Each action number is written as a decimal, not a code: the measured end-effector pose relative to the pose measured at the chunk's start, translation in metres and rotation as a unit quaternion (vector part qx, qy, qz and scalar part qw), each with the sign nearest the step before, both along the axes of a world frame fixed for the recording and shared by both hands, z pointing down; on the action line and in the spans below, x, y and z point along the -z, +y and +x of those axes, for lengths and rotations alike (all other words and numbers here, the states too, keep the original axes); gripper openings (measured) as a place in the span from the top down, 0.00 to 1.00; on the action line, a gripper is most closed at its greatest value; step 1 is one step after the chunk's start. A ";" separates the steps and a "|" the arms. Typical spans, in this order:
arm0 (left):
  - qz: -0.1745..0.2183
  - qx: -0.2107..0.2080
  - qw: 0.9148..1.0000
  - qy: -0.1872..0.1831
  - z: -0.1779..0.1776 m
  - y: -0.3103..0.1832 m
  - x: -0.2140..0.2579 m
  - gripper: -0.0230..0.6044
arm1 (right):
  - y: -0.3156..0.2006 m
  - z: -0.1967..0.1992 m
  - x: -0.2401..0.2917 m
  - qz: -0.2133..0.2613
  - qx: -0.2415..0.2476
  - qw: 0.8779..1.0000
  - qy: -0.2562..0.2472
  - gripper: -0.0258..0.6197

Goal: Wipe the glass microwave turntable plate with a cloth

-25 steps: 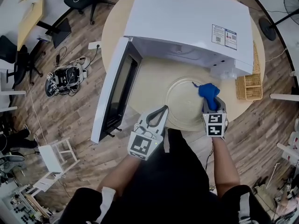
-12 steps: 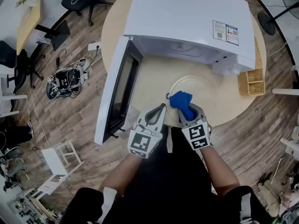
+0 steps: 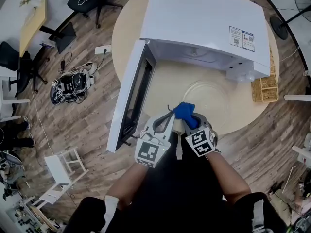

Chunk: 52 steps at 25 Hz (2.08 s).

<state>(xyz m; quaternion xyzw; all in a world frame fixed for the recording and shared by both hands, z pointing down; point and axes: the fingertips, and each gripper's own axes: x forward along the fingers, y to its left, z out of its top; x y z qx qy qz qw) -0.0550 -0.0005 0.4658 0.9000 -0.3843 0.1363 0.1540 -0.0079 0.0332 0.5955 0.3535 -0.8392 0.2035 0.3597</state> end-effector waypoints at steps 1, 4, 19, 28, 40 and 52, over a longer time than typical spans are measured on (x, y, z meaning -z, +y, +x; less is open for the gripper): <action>0.001 0.000 1.000 0.002 -0.002 0.000 0.000 0.95 | 0.000 -0.001 0.000 -0.001 0.000 1.000 0.002 0.80; -0.001 -0.007 1.000 0.009 -0.003 -0.001 0.002 0.95 | -0.001 0.000 -0.001 -0.003 -0.004 1.000 0.008 0.80; -0.006 -0.042 0.999 0.029 0.017 -0.005 -0.002 0.95 | -0.007 0.047 -0.003 0.004 -0.058 0.998 0.035 0.79; -0.008 -0.037 0.999 0.032 0.039 0.001 0.002 0.95 | -0.010 0.107 -0.006 0.011 -0.085 0.995 0.054 0.79; -0.003 -0.008 0.999 0.038 0.057 -0.001 0.016 0.95 | -0.009 0.175 -0.007 0.015 -0.110 0.991 0.077 0.79; 0.020 0.014 0.999 0.033 0.067 -0.005 0.035 0.95 | -0.031 0.168 0.043 0.100 -0.101 0.990 -0.003 0.79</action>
